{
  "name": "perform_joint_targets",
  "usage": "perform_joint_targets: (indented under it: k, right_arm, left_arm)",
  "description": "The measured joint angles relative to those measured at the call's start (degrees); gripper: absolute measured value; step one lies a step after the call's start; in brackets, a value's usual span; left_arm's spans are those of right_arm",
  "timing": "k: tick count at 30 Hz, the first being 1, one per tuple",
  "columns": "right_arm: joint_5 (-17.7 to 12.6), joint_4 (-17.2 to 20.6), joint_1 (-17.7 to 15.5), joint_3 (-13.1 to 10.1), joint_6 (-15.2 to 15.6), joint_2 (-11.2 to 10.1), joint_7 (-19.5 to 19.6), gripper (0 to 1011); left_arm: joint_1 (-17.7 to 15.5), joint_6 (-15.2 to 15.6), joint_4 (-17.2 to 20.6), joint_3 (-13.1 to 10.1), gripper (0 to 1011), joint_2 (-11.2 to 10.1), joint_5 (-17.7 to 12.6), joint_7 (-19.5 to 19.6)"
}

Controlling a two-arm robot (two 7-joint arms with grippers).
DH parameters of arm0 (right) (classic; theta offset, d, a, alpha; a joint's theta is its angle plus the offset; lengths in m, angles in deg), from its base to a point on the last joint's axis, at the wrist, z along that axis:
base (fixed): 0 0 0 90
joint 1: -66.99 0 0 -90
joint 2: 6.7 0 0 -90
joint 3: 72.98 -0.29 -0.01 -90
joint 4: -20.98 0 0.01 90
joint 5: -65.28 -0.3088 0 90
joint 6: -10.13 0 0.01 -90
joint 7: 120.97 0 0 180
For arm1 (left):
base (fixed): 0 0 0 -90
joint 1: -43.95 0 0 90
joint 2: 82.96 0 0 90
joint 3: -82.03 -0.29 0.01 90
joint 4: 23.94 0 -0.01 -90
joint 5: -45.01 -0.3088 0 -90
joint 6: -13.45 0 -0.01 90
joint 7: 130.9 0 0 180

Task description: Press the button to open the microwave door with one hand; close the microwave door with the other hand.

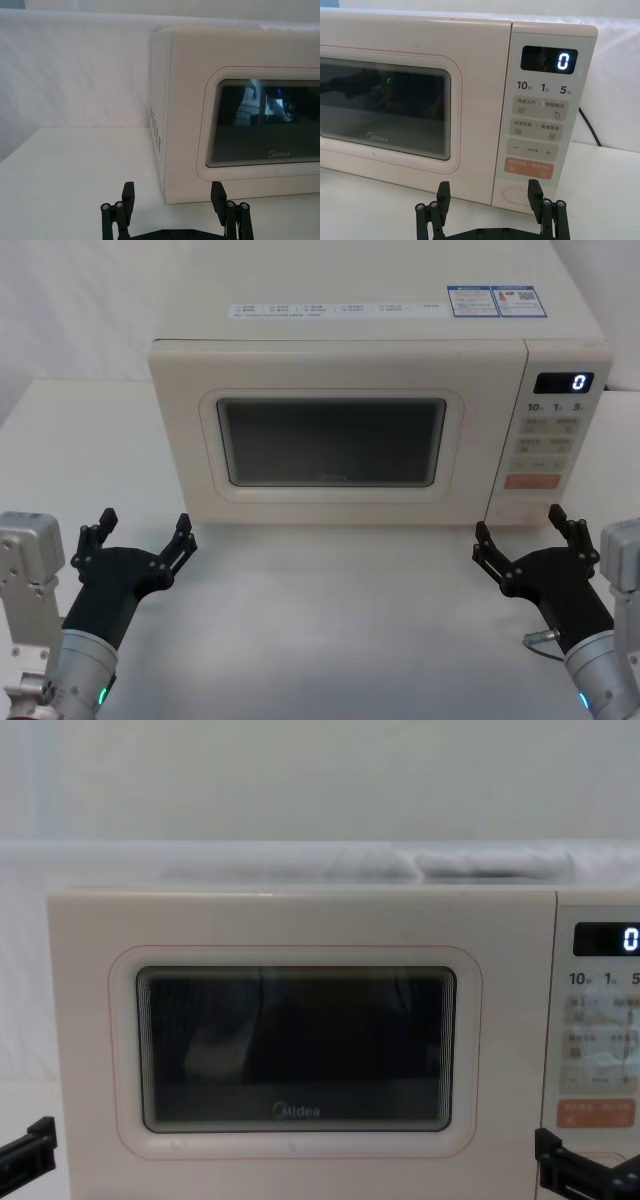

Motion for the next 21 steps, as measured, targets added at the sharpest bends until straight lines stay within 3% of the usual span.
perform_joint_targets:
  k: [21]
  right_arm:
    - [0.0,0.0,0.0,0.0,0.0,0.0,0.0,1002]
  left_arm:
    - [0.0,0.0,0.0,0.0,1001,0.0,0.0,0.0]
